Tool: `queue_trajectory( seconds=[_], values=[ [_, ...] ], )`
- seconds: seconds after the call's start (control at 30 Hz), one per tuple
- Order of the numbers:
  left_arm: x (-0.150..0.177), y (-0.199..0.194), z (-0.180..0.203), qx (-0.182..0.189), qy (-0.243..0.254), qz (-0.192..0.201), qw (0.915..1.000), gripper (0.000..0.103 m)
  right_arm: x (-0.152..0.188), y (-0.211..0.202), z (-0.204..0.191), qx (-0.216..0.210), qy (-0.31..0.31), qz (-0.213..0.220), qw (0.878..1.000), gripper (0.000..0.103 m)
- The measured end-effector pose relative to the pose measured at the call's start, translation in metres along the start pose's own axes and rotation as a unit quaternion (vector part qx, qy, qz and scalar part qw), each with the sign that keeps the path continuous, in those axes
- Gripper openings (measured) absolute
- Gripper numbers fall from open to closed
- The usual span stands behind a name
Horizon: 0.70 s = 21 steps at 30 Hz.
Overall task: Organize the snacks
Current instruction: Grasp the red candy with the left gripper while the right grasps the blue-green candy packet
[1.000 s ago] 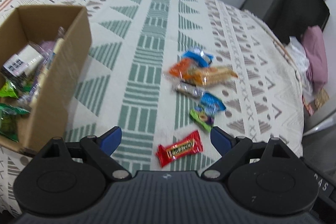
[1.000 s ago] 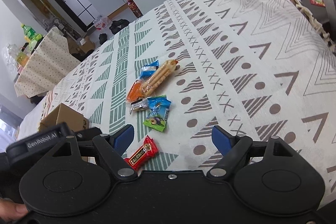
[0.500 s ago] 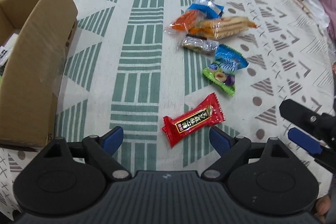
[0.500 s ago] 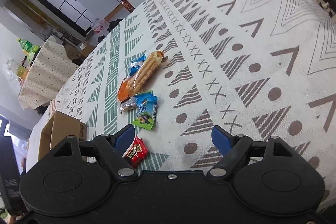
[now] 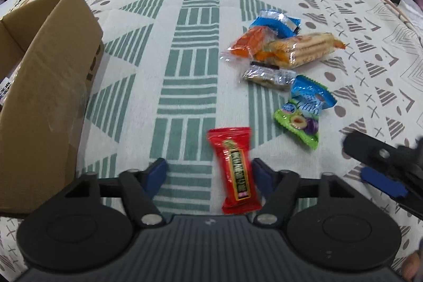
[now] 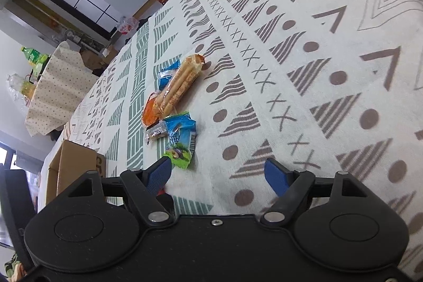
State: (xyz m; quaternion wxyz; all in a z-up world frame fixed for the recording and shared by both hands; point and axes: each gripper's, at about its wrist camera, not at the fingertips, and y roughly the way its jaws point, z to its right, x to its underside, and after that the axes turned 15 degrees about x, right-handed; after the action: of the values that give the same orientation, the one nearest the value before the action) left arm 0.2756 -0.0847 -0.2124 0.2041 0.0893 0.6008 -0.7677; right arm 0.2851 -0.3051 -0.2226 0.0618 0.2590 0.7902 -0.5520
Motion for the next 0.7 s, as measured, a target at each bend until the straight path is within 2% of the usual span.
queue_trajectory(
  seconds=[0.07, 0.1, 0.13, 0.23, 0.57, 0.7],
  values=[
    [0.0, -0.001, 0.001, 0.008, -0.001, 0.003, 1.0, 0.047, -0.002, 0.004, -0.004, -0.006, -0.004, 0.001, 1.0, 0.074],
    [-0.001, -0.002, 0.001, 0.009, -0.002, 0.005, 0.9999, 0.043, -0.003, 0.006, -0.007, -0.01, -0.008, 0.003, 1.0, 0.074],
    [-0.002, -0.002, 0.0, 0.011, -0.006, 0.007, 0.9999, 0.032, -0.004, 0.008, -0.011, -0.014, -0.011, 0.004, 1.0, 0.074],
    [-0.006, -0.003, -0.007, 0.019, -0.027, 0.013, 0.9994, 0.022, -0.006, 0.015, -0.02, -0.029, -0.022, 0.005, 0.999, 0.073],
    [-0.018, -0.018, -0.03, 0.018, -0.072, 0.054, 0.9957, 0.019, -0.008, 0.032, -0.046, -0.031, -0.048, 0.022, 0.998, 0.072],
    [-0.021, -0.022, -0.037, 0.02, -0.083, 0.061, 0.9945, 0.019, -0.009, 0.038, -0.055, -0.018, -0.054, 0.028, 0.998, 0.066]
  ],
)
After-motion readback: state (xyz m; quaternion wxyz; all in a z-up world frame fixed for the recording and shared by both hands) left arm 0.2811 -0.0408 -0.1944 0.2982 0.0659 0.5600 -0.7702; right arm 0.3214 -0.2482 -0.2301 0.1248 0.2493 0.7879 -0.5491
